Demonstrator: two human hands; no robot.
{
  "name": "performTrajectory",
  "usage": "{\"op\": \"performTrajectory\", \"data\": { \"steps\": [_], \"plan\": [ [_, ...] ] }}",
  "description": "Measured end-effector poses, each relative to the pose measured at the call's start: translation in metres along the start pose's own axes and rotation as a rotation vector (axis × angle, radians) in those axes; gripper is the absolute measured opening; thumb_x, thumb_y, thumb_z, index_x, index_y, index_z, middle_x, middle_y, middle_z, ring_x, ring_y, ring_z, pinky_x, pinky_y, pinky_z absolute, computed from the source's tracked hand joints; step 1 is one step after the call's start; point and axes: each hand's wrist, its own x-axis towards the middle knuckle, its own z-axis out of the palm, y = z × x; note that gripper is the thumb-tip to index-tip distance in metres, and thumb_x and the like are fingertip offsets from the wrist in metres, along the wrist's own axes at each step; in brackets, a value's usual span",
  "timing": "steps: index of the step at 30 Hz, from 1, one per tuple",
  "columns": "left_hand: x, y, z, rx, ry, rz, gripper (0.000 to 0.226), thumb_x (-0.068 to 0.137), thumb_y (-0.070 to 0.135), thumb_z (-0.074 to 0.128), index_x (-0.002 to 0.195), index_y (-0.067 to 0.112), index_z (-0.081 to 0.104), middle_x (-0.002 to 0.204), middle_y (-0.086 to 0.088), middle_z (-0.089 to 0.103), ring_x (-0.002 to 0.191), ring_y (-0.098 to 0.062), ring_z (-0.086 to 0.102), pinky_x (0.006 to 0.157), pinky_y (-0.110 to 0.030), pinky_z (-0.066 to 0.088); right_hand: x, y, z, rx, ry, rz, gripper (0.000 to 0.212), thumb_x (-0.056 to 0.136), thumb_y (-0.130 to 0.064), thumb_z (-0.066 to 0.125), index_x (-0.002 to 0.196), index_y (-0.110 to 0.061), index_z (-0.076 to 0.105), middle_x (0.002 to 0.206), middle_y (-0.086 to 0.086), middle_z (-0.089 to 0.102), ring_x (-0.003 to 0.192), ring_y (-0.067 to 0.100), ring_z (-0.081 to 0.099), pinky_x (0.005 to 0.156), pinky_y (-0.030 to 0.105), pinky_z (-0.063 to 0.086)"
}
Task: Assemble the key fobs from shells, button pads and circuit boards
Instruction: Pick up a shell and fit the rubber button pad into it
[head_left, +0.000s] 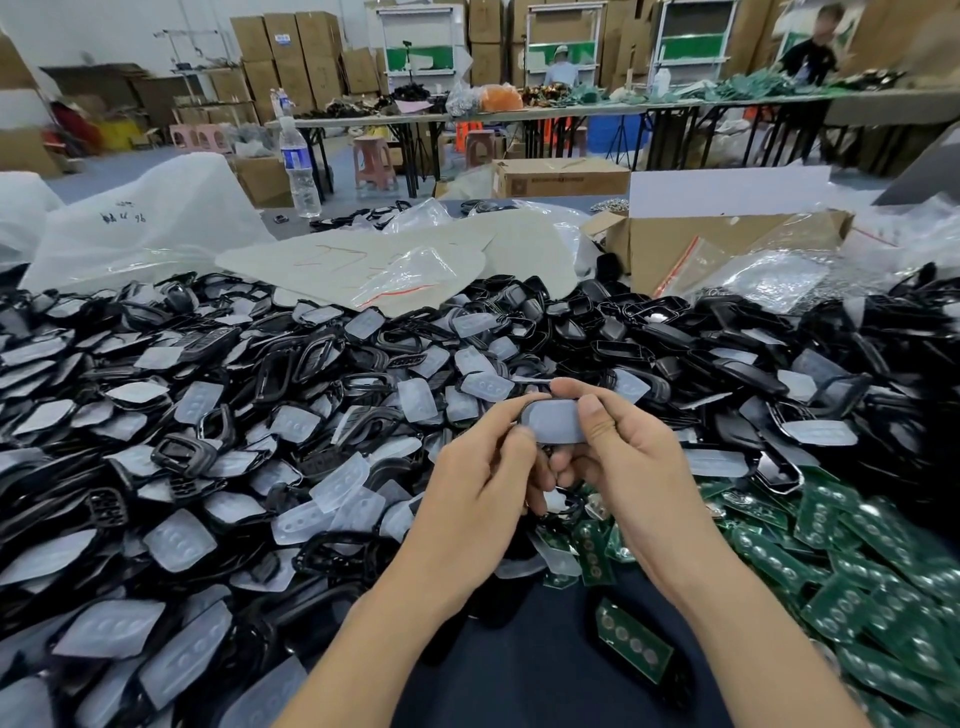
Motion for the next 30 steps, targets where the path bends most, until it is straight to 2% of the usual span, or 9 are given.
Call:
{"op": "performTrajectory", "data": {
  "steps": [3, 6, 9, 11, 15, 20, 25, 28, 30],
  "plan": [
    [0.001, -0.001, 0.000, 0.027, 0.012, -0.011, 0.031, 0.098, 0.026, 0.041, 0.116, 0.038, 0.063, 0.074, 0.000, 0.067, 0.061, -0.014, 0.061, 0.065, -0.035, 0.056, -0.002, 0.000, 0.001, -0.149, 0.047, -0.075, 0.022, 0.107, -0.024, 0.050, 0.117, -0.027, 0.069, 0.067, 0.008, 0.068, 0.062, 0.019, 0.063, 0.061, 0.027, 0.055],
    [0.002, -0.001, 0.000, 0.026, 0.045, -0.022, 0.027, 0.096, 0.025, 0.047, 0.116, 0.035, 0.064, 0.071, 0.002, 0.069, 0.058, -0.012, 0.060, 0.062, -0.026, 0.053, -0.004, 0.000, 0.000, -0.279, 0.063, -0.123, 0.021, 0.104, -0.028, 0.054, 0.120, -0.036, 0.066, 0.073, 0.007, 0.072, 0.065, 0.019, 0.068, 0.065, 0.030, 0.056],
    [0.002, -0.001, 0.001, 0.035, 0.074, -0.022, 0.027, 0.101, 0.016, 0.049, 0.114, 0.036, 0.063, 0.070, 0.003, 0.070, 0.057, -0.011, 0.061, 0.062, -0.023, 0.052, -0.006, 0.001, 0.001, -0.391, 0.103, -0.166, 0.026, 0.101, -0.033, 0.058, 0.121, -0.050, 0.060, 0.100, -0.013, 0.071, 0.076, 0.011, 0.069, 0.070, 0.029, 0.055],
    [0.002, -0.002, 0.001, 0.041, 0.103, -0.024, 0.028, 0.102, 0.015, 0.049, 0.114, 0.037, 0.063, 0.070, 0.003, 0.070, 0.058, -0.010, 0.061, 0.062, -0.022, 0.052, -0.007, 0.001, 0.003, -0.530, 0.184, -0.252, 0.020, 0.098, -0.044, 0.058, 0.115, -0.053, 0.057, 0.116, -0.027, 0.054, 0.092, 0.001, 0.065, 0.071, 0.022, 0.049],
    [0.002, -0.002, 0.000, 0.041, 0.153, -0.013, 0.030, 0.101, 0.015, 0.050, 0.113, 0.039, 0.062, 0.071, 0.003, 0.070, 0.060, -0.011, 0.062, 0.062, -0.022, 0.053, -0.009, 0.001, 0.007, -0.626, 0.228, -0.337, 0.011, 0.094, -0.051, 0.060, 0.104, -0.047, 0.058, 0.113, -0.026, 0.049, 0.094, -0.003, 0.060, 0.064, 0.017, 0.047],
    [0.001, -0.001, -0.001, -0.003, 0.169, -0.004, 0.031, 0.101, 0.012, 0.049, 0.113, 0.037, 0.064, 0.072, -0.001, 0.070, 0.064, -0.013, 0.065, 0.066, -0.032, 0.058, -0.009, 0.004, 0.011, -0.749, 0.137, -0.385, 0.021, 0.094, -0.033, 0.067, 0.110, -0.047, 0.063, 0.111, -0.023, 0.047, 0.096, 0.000, 0.057, 0.073, 0.016, 0.048],
    [0.002, 0.004, -0.004, -0.125, 0.169, -0.039, 0.028, 0.102, 0.010, 0.047, 0.113, 0.028, 0.064, 0.071, -0.008, 0.070, 0.062, -0.013, 0.063, 0.060, -0.021, 0.051, -0.007, 0.005, 0.008, -0.756, 0.168, -0.411, 0.014, 0.093, -0.019, 0.071, 0.104, -0.027, 0.071, 0.109, -0.022, 0.048, 0.099, -0.008, 0.054, 0.075, 0.003, 0.041],
    [0.003, 0.005, -0.005, -0.173, 0.179, -0.069, 0.027, 0.102, 0.011, 0.047, 0.111, 0.028, 0.065, 0.070, -0.008, 0.070, 0.060, -0.012, 0.062, 0.056, -0.017, 0.048, -0.007, 0.003, 0.007, -0.788, 0.184, -0.448, 0.010, 0.094, -0.019, 0.069, 0.102, -0.023, 0.074, 0.101, -0.018, 0.053, 0.094, -0.001, 0.059, 0.073, 0.010, 0.045],
    [0.003, 0.005, -0.005, -0.197, 0.186, -0.080, 0.027, 0.103, 0.010, 0.047, 0.108, 0.028, 0.067, 0.068, -0.007, 0.070, 0.059, -0.013, 0.061, 0.056, -0.019, 0.048, -0.008, 0.000, 0.006, -0.750, 0.208, -0.437, 0.009, 0.097, -0.028, 0.064, 0.101, -0.029, 0.072, 0.098, -0.018, 0.058, 0.093, 0.001, 0.061, 0.075, 0.013, 0.046]
  ]
}}
